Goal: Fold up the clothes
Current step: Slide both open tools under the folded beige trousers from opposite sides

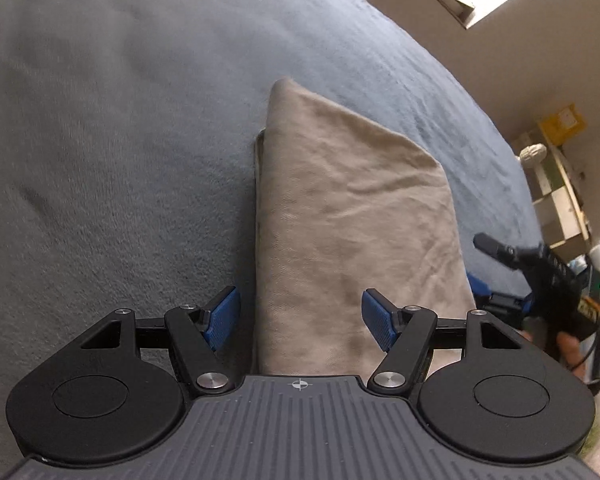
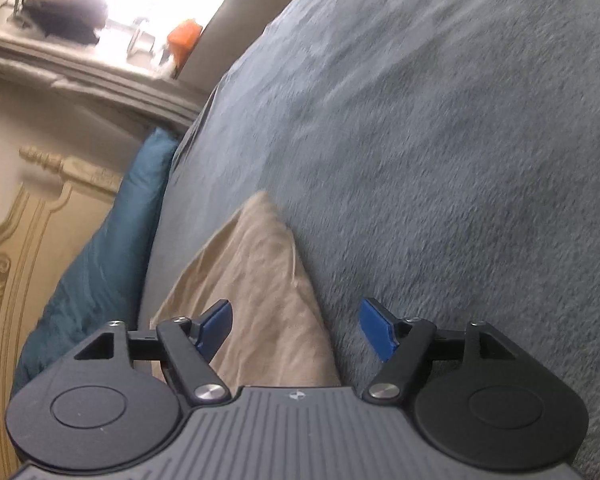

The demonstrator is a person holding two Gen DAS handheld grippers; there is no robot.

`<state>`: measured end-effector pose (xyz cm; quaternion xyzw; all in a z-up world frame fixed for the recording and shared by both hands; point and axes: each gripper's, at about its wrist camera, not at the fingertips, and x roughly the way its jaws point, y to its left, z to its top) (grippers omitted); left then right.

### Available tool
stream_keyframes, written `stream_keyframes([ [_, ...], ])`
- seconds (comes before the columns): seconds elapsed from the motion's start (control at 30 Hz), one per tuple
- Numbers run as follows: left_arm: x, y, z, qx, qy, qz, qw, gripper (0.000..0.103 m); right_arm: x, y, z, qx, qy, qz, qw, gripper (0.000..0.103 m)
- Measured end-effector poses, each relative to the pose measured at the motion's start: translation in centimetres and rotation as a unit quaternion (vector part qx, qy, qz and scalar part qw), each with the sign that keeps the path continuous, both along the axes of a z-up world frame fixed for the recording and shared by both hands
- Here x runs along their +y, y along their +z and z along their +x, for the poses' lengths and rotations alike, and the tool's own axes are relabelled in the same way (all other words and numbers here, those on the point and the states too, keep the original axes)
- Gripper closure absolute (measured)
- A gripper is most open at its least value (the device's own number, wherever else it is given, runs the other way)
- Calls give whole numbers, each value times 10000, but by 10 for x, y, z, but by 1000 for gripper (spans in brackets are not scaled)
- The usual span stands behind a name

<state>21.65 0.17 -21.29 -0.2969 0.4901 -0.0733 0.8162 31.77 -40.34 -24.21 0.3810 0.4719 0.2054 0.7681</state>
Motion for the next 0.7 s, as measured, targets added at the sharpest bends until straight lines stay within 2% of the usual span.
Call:
stream_keyframes([
  [0.2,6,-11,5,2,-56,-410,9991,30,10,-5,-10,332,773,156,9963,29],
  [0.3,6,-16,7,-69,-45,-634,9980,19,13,-6,-17,355,1031,209,9938,29],
  [0.37,3,-16,13,-104,-85,-691,9975,15,14,-6,-16,329,1119,248,9929,26],
  [0.5,-4,-16,26,-155,-187,-776,9967,15,17,-14,0,528,1145,717,9894,21],
  [0.57,-8,-18,36,-151,-268,-790,9964,11,23,-18,10,563,1235,866,9870,18],
  [0.63,-12,-20,42,-143,-315,-843,9958,8,26,-21,17,568,1320,1010,9845,19],
  [0.7,-17,-17,44,-107,-346,-810,9961,8,29,-20,19,562,1411,1109,9822,25],
])
